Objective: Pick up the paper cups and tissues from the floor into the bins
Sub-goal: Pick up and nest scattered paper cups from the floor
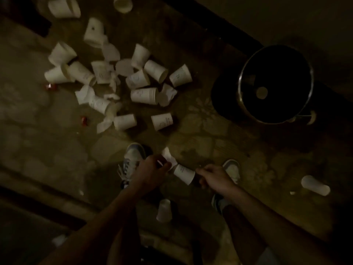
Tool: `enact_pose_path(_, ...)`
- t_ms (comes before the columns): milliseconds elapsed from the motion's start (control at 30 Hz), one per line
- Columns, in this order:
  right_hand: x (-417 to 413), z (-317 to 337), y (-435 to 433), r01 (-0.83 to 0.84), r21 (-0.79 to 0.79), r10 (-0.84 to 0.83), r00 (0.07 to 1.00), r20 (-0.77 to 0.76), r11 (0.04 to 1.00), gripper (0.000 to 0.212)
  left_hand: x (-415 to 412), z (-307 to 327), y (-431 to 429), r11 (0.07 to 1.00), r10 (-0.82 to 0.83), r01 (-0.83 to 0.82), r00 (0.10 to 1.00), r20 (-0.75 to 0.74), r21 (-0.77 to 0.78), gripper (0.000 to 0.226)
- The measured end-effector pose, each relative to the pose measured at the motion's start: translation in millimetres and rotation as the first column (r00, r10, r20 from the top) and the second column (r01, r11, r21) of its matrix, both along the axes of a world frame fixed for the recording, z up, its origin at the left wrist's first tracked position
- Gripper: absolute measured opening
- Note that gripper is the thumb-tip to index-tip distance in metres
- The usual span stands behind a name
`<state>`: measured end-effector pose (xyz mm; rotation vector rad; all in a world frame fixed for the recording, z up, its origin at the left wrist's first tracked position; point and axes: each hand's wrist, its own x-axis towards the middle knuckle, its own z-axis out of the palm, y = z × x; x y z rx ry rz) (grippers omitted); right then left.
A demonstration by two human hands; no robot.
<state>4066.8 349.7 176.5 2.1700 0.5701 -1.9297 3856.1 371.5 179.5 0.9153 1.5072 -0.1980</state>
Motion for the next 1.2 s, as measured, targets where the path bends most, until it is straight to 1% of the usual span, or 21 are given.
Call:
enact_pose_path(67,-15,-21,-15,-0.025,-0.009,0.025,1.0,-0.005,1.0,0.015,-7,-26,-24,0.991,0.132,-0.132,0.991,0.014,-0.016,0.021)
enact_pose_path(133,-23,-44,-26,-0.091,-0.011,0.091,0.996,-0.002,0.996,0.015,-10,-49,-48,0.96,0.28,-0.28,0.96,0.01,-0.024,0.016)
enact_pose_path(167,-25,-55,-30,-0.113,-0.021,0.113,0.994,0.004,0.993,0.014,-10,-59,-62,0.942,0.333,-0.333,0.943,0.004,-0.033,0.013)
enact_pose_path(200,-25,-64,-35,-0.125,-0.031,0.125,0.992,0.012,0.992,0.012,-10,-69,-77,0.936,0.35,-0.35,0.937,-0.009,-0.038,0.012)
enact_pose_path(300,-24,-89,-49,-0.145,-0.035,0.146,0.989,0.038,0.989,0.01,-14,-96,-125,0.945,0.307,-0.312,0.95,-0.056,-0.1,0.019)
enact_pose_path(333,-25,-97,-54,-0.172,-0.034,0.173,0.984,0.032,0.984,0.01,-17,-105,-140,0.948,0.283,-0.289,0.957,-0.064,-0.133,0.022)
enact_pose_path(400,-28,-108,-66,-0.258,-0.028,0.259,0.966,0.022,0.966,0.008,-20,-123,-167,0.961,0.183,-0.197,0.979,-0.089,-0.194,0.027)
enact_pose_path(467,-33,-117,-76,-0.371,-0.004,0.371,0.929,0.018,0.929,0.021,-23,-141,-194,0.971,0.081,-0.108,0.988,-0.133,-0.213,0.04)
enact_pose_path(533,-36,-126,-86,-0.464,0.014,0.464,0.886,0.01,0.886,0.034,-22,-156,-221,0.973,0.013,-0.053,0.985,-0.172,-0.226,0.052)
enact_pose_path(633,-38,-144,-98,-0.543,0.057,0.542,0.84,0.032,0.838,0.042,-14,-182,-250,0.954,-0.002,-0.057,0.981,-0.193,-0.295,0.057)
enact_pose_path(700,-39,-161,-101,-0.602,0.082,0.598,0.798,0.076,0.794,0.055,-8,-201,-259,0.945,-0.004,-0.059,0.982,-0.191,-0.323,0.071)
enact_pose_path(767,-38,-177,-103,-0.655,0.092,0.644,0.754,0.127,0.75,0.07,-3,-214,-266,0.947,-0.052,-0.005,0.984,-0.17,-0.321,0.087)
enact_pose_path(800,-36,-184,-105,-0.677,0.094,0.662,0.735,0.148,0.73,0.076,-1,-219,-270,0.948,-0.079,0.026,0.985,-0.154,-0.318,0.091)
enact_pose_path(933,-33,-207,-111,-0.74,0.109,0.717,0.671,0.187,0.664,0.09,2,-233,-277,0.945,-0.18,0.134,0.974,-0.134,-0.299,0.091)
enact_pose_path(1067,-32,-225,-112,-0.758,0.098,0.733,0.65,0.203,0.645,0.094,-1,-243,-273,0.941,-0.12,0.077,0.986,-0.114,-0.331,0.094)
enact_pose_path(1133,-31,-231,-109,-0.768,0.1,0.743,0.639,0.199,0.633,0.091,1,-245,-270,0.937,-0.08,0.04,0.992,-0.101,-0.348,0.094)
enact_pose_path(1167,-30,-233,-107,-0.764,0.105,0.743,0.644,0.182,0.637,0.09,3,-246,-268,0.94,-0.049,0.01,0.993,-0.106,-0.34,0.093)
enact_pose_path(1200,-28,-233,-104,-0.743,0.104,0.728,0.668,0.154,0.661,0.088,4,-246,-264,0.946,-0.004,-0.035,0.993,-0.119,-0.322,0.092)
